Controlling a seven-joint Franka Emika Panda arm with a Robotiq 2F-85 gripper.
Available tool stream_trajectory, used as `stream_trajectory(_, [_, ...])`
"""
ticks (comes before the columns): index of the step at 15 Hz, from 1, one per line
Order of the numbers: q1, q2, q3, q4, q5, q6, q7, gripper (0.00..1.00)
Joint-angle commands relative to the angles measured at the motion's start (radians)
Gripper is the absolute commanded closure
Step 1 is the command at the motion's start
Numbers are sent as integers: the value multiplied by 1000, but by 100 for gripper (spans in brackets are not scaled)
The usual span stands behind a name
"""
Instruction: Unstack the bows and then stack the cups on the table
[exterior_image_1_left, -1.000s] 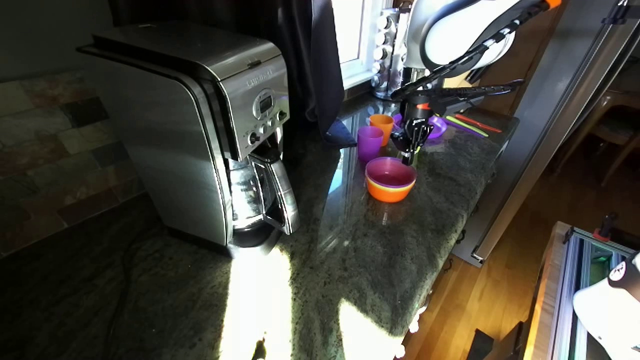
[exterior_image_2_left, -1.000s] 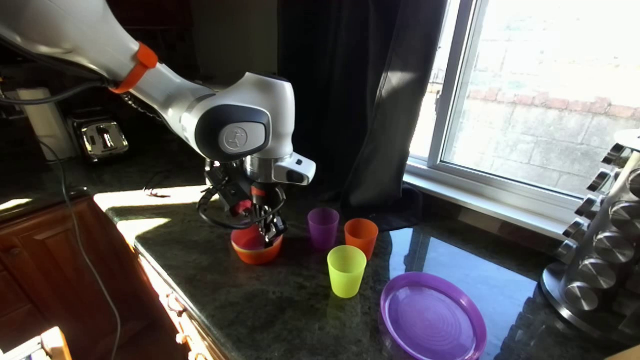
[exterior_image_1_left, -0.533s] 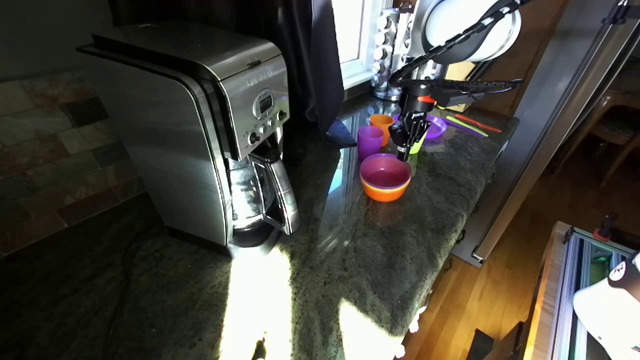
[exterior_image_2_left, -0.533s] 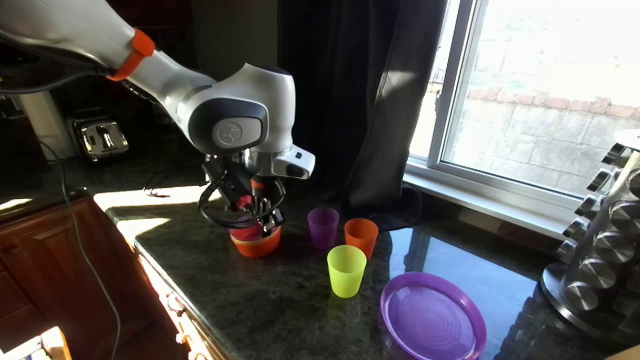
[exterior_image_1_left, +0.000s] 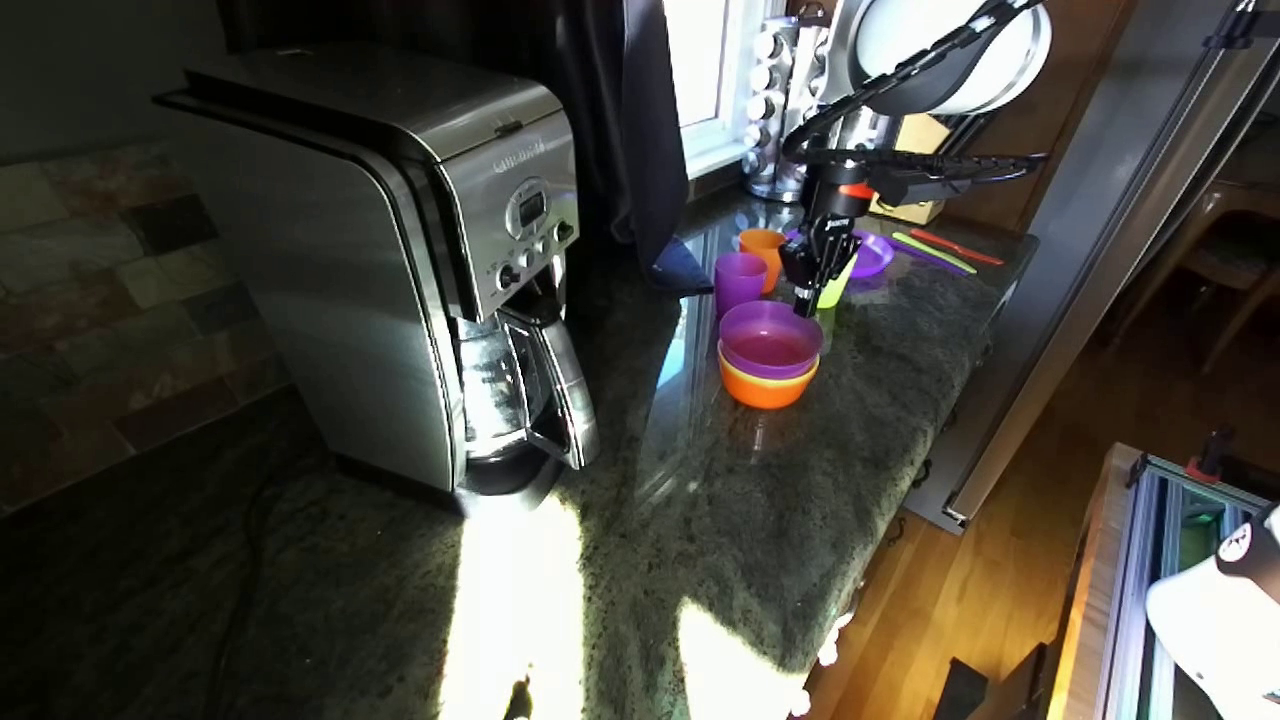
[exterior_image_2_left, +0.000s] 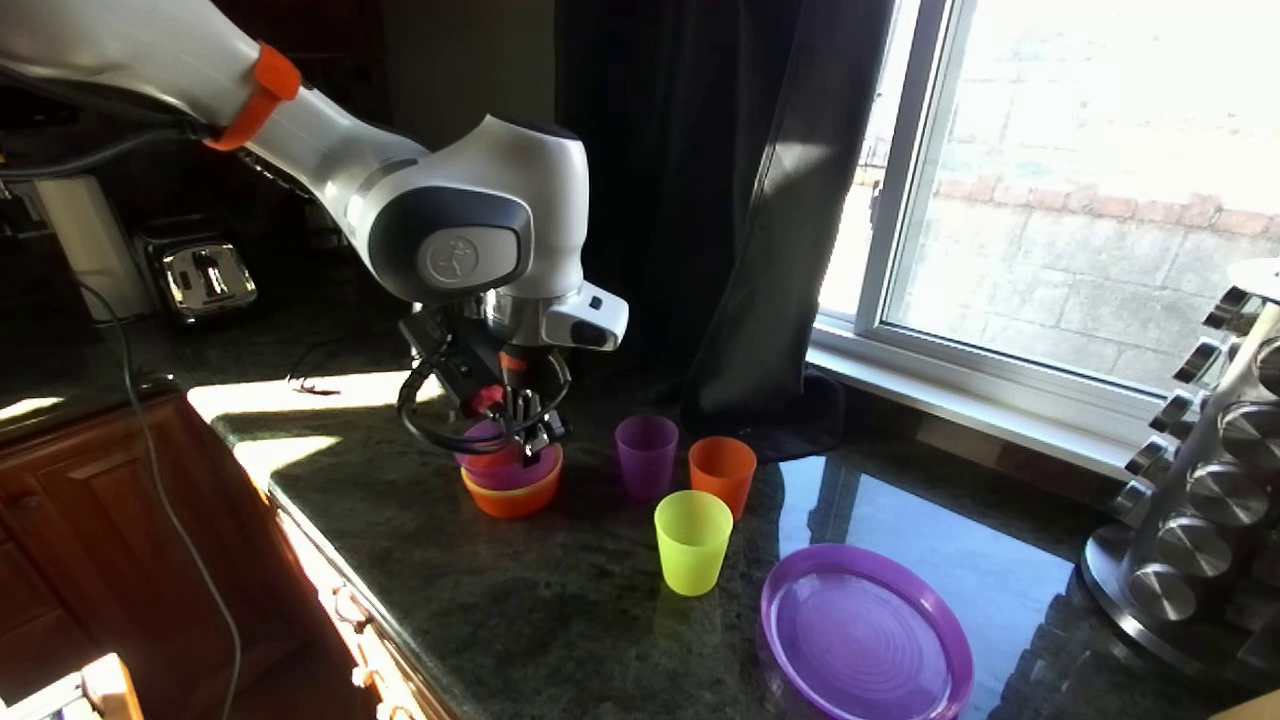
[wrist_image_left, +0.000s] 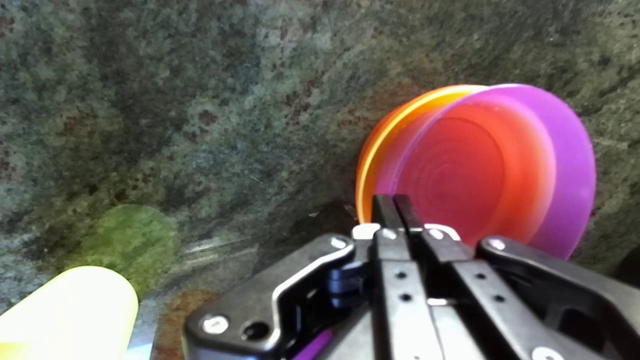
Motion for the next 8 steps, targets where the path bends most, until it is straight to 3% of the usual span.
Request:
stream_trajectory(1, [5,-43,-15,-17,46,-36,-56,99])
stream_trajectory(8, [-18,-157,-84,-55,117,-105,-203,99])
